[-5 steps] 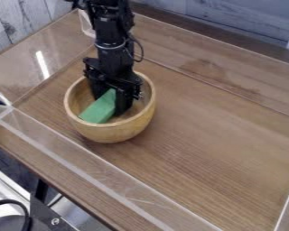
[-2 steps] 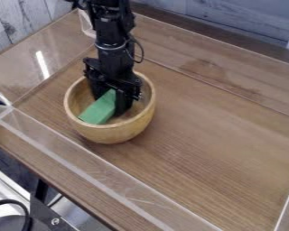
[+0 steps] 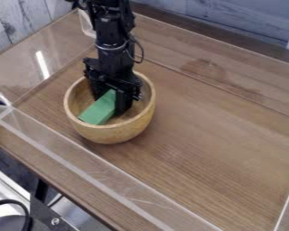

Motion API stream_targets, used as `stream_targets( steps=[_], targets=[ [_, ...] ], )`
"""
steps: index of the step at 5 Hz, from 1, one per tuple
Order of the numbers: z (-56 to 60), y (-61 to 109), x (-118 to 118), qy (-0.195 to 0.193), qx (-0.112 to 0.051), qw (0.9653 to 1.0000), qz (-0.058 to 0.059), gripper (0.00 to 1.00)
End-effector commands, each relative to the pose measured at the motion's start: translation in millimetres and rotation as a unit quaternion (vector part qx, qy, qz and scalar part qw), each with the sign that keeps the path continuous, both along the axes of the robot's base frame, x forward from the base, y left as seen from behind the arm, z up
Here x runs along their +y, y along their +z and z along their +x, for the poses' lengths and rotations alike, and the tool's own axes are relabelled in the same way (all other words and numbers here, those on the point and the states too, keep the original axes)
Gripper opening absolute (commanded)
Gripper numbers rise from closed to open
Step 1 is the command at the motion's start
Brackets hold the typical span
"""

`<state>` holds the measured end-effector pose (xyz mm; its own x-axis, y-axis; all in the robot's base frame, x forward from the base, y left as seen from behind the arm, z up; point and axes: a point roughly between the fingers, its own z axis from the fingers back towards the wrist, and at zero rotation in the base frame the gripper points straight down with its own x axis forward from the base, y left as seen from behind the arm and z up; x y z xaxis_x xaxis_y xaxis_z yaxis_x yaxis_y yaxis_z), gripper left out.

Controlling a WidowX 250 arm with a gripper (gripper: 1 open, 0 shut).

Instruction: Remove the green block from inside the brown bowl and put it on the table

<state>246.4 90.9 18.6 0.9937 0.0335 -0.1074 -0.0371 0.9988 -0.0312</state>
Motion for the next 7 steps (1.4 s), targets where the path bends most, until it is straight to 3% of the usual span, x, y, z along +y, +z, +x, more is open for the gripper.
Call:
stream_targets(
  steps=[1, 7],
  targets=[
    [-15.4, -12.7, -5.9, 0.003, 0.036, 0.9992, -0.015, 0.00],
    [-18.8, -7.6, -10.6, 0.010, 0.045, 0.9987, -0.023, 0.00]
  ],
)
